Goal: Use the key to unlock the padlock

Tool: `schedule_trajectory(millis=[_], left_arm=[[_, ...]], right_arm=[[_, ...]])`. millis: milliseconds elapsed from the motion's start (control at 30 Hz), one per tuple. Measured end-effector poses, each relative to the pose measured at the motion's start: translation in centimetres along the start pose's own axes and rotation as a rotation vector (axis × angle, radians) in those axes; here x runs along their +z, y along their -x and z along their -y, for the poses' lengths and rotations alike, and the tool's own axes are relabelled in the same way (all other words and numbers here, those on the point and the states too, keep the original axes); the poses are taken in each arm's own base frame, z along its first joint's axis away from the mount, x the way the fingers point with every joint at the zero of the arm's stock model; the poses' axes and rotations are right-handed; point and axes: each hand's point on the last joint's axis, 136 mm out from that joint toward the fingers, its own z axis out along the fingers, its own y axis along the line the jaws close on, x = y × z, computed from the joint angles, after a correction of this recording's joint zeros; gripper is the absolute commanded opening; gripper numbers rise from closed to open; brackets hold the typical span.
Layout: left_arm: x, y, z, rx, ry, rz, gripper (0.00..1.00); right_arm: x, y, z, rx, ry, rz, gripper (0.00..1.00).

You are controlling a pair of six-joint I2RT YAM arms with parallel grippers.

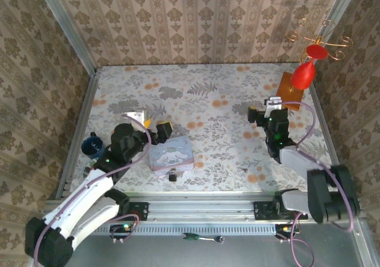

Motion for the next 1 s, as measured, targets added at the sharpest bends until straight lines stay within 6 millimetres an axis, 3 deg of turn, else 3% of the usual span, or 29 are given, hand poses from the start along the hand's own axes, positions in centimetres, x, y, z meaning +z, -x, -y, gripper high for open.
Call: schedule_trajectory(millis=[133,233,333,433,567,733,900,1000], left_arm=[[1.3,-2.6,0.1,0.068,0.05,-0.075,1.0],[1.5,-3.4,0.2,0.125,0.07,-0.089,1.0],[1.5,-3.8,-0.2,0.169,0.098,-0.078,1.0],[1.3,-4.3,-1.1,0.192,0.132,-0.076,1.0],[1.0,-3.8,-1.2,0.199,0.14,-0.047,1.0],[0.9,-3.5,-1.0,0.2,0.135,-0.033,1.0],[1.0,-3.6,-1.1,0.201,0.135,-0.036,1.0],[1.2,-3.7,-1.1,0.201,0.134,-0.037,1.0]], right_arm=[[-3.3,4.1,-1.8,0.104,0.071,0.037,1.0],[-5.9,6.3,-2.5,0.228,0.109,0.016,1.0],[-8.5,7.2,-1.9,0.401,0.112,-0.014,1.0],[-10.7,5.6,-0.5,0.545,0.078,-0.045,1.0],[-12.0,1.9,0.1,0.591,0.055,-0.144,1.0],[-12.4,-2.2,-2.2,0.519,0.047,-0.42,1.0],[-14.2,-5.0,-6.1,0.327,0.092,-0.633,0.97],[-14.8,-6.7,-7.3,0.236,0.088,-0.729,0.97]])
